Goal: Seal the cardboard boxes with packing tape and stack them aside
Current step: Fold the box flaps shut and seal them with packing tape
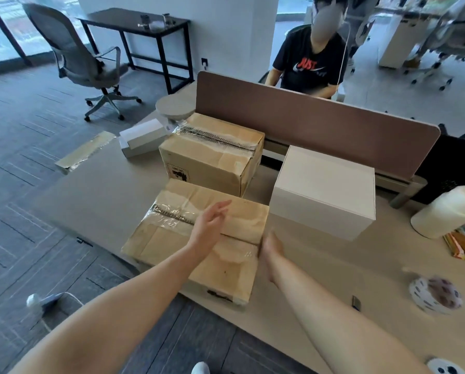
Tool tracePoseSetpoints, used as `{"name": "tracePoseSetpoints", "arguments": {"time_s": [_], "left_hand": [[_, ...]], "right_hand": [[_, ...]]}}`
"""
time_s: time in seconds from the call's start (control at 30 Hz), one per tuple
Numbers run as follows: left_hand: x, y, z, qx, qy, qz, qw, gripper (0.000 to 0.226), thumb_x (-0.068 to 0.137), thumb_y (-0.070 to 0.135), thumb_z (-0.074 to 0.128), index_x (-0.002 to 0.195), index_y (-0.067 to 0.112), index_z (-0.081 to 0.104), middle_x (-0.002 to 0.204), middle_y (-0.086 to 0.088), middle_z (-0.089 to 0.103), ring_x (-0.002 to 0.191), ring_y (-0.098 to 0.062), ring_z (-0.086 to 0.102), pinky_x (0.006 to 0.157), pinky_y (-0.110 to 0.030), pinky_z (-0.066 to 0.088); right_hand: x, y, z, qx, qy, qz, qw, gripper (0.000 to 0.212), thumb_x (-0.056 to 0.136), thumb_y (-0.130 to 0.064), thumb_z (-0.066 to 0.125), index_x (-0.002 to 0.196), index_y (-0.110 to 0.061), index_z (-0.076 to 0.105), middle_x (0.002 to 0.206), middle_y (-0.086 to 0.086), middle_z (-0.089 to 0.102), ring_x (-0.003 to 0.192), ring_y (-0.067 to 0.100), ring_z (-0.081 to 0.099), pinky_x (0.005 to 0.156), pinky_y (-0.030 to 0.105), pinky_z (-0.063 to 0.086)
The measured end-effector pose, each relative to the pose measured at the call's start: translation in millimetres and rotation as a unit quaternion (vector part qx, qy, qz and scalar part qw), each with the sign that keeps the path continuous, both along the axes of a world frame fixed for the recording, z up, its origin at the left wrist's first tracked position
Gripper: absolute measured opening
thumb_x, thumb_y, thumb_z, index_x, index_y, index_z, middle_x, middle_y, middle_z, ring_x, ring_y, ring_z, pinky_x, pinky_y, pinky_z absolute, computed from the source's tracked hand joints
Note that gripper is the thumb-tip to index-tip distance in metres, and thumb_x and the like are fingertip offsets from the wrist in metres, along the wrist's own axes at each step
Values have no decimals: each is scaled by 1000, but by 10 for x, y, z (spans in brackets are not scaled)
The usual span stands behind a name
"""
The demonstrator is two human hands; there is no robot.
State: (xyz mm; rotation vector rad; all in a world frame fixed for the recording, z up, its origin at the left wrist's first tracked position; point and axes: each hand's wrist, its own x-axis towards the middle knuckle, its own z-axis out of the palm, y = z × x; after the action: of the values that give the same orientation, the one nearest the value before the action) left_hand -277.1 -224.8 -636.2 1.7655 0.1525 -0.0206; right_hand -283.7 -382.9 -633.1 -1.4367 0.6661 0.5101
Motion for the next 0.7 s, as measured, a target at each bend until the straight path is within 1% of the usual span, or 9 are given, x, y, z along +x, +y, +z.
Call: {"name": "tracePoseSetpoints", "arguments": {"time_s": [0.03,0.07,0.1,0.23,0.3,0.37,0.47,0.57,0.7], "left_hand": [[8,108,32,23,-9,4,1000,36,101,11,46,127,28,63,131,8,61,127,-9,52,109,-29,39],[19,253,38,79,-25,-1,997,36,104,13,44,132,27,61,136,9,58,132,-7,47,112,-29,35],[15,396,24,153,-49,-21,987,38,105,14,42,138,24,57,143,10,52,139,-6,39,117,-29,28],[-8,768,-111,417,-79,-202,883,50,107,22,31,156,18,24,161,8,13,151,-13,-4,124,-35,-5],[-100,859,-259,498,-102,-261,821,55,106,31,23,158,20,11,162,6,2,151,-14,-10,122,-30,-12],[-163,936,-374,533,-130,-276,789,57,104,39,18,158,22,5,163,5,0,150,-14,-10,120,-29,-11],[-81,1051,-409,552,-165,-277,769,56,104,41,19,156,25,6,163,9,6,149,-9,-7,120,-29,-2],[40,1200,-352,539,-158,-345,752,57,102,46,11,155,34,-5,160,20,-9,146,2,-17,122,-28,-8],[217,1539,-294,543,-178,-371,732,51,100,54,6,151,51,9,155,33,2,149,-2,-11,123,-37,-12]], "right_hand": [[42,5,22,-81,-60,10,995,46,106,-40,21,126,-15,55,134,4,56,120,19,51,85,19,47],[90,44,41,-160,-127,51,977,48,107,-38,22,145,-16,41,154,2,37,139,18,35,107,23,33],[101,106,91,-221,-187,116,950,50,107,-35,22,154,-19,25,162,-2,18,148,14,16,116,25,14],[-1,562,-60,-362,-296,360,807,55,107,-28,23,157,-19,2,163,-5,-9,148,10,-13,119,29,-10],[-118,739,-196,-451,-303,413,731,57,106,-38,16,156,-20,-3,162,-6,-13,147,10,-17,119,34,-14],[-183,771,-290,-503,-315,420,687,59,104,-46,9,156,-22,-6,159,-9,-17,147,7,-19,118,35,-16],[-164,760,-278,-506,-321,424,679,58,104,-49,9,156,-27,-5,156,-16,-18,146,3,-16,120,34,-14],[-139,715,-277,-518,-314,434,667,58,103,-55,9,155,-33,-5,157,-20,-14,144,0,-18,122,35,-7],[-242,679,-325,-562,-288,371,681,61,100,-63,10,153,-38,-7,157,-21,-14,148,7,-15,121,35,-9]]}}
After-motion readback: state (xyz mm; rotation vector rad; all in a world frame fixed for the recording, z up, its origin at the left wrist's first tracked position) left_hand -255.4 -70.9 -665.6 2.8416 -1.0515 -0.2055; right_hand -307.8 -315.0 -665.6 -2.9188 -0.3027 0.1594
